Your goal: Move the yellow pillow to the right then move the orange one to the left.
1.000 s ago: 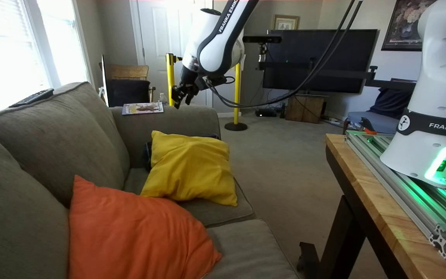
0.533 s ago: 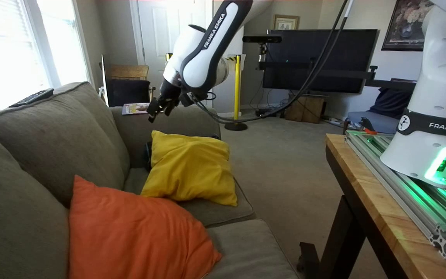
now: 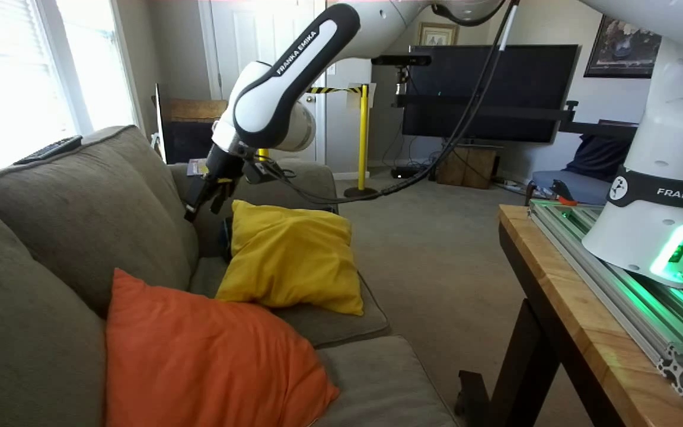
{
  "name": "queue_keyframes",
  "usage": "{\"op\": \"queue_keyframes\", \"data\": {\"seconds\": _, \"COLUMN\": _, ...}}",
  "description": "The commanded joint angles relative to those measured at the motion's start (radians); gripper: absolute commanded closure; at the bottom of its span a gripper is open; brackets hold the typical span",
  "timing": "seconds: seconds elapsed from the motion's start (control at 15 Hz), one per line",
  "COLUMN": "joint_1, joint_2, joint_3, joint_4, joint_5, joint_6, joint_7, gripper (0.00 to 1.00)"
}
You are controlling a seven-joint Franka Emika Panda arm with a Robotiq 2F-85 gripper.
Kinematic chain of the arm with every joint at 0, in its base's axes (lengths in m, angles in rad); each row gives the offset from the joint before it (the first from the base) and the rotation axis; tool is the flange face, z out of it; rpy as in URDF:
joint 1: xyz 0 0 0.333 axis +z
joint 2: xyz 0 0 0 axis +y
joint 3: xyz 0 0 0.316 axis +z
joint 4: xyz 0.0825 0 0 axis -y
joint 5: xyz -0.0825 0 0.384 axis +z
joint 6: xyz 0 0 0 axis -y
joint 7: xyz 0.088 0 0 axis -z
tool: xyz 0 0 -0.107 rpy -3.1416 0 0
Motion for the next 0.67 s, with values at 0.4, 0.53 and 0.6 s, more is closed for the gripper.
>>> {"op": "queue_keyframes", "data": {"seconds": 0.4, "joint_1": 0.06, "joint_2": 0.219, "joint_3": 0.025, "joint_4": 0.323, "joint_5": 0.105, "joint_6": -0.328, "joint_7": -0.248, "gripper": 0.0}}
{"op": "queue_keyframes", "data": {"seconds": 0.53, "joint_1": 0.087, "joint_2": 0.242, "joint_3": 0.013, "joint_4": 0.362, "joint_5": 0.088, "joint_6": -0.351, "joint_7": -0.291, "gripper": 0.0}}
{"op": "queue_keyframes", "data": {"seconds": 0.6, "joint_1": 0.073, "joint_2": 0.185, "joint_3": 0.002, "joint_4": 0.269, "joint_5": 0.107, "joint_6": -0.309, "joint_7": -0.255, "gripper": 0.0}}
